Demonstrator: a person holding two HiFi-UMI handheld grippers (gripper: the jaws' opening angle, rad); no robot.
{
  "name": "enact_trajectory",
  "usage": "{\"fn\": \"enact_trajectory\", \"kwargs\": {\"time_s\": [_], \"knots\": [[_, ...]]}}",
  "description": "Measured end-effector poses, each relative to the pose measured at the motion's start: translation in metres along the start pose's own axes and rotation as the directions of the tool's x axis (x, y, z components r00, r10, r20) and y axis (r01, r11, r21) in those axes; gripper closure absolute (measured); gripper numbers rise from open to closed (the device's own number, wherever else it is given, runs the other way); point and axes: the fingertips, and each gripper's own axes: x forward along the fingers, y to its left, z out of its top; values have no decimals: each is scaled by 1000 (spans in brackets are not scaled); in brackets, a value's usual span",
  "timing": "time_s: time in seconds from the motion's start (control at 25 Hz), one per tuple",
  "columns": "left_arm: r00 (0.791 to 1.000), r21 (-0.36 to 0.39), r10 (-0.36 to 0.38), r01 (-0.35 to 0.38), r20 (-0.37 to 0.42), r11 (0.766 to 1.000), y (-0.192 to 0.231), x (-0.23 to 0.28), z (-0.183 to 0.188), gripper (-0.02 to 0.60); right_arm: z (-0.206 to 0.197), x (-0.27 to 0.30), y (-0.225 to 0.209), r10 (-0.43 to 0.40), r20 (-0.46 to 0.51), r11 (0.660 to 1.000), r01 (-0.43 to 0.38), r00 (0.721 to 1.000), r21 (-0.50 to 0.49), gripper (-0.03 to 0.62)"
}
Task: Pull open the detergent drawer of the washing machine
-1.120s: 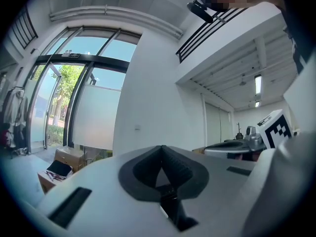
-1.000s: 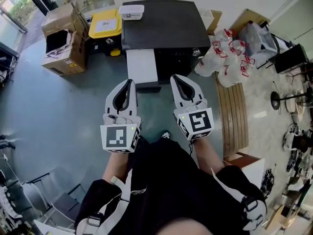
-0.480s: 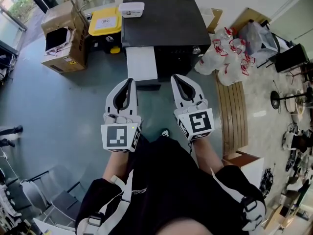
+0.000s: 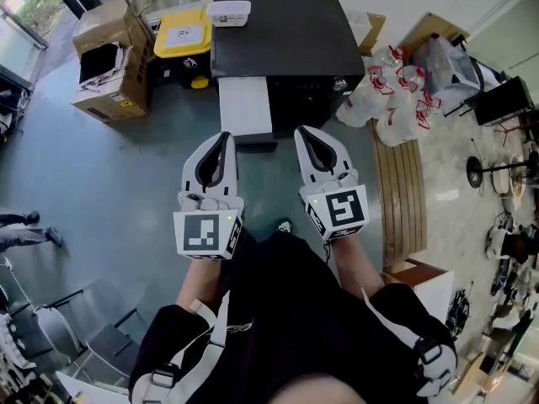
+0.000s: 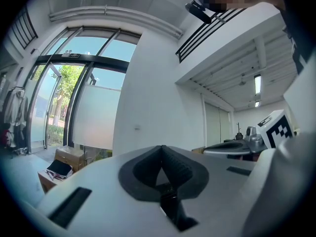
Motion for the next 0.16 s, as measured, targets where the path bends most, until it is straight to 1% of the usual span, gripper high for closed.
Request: {"fn": "enact_trajectory", "kwargs": {"time_s": [0.16], "knots": [[1000,-2,1,-1,-3,1000,-1,0,1,561,0,-1,0,1,1,1000,-1,1000,2,586]]}}
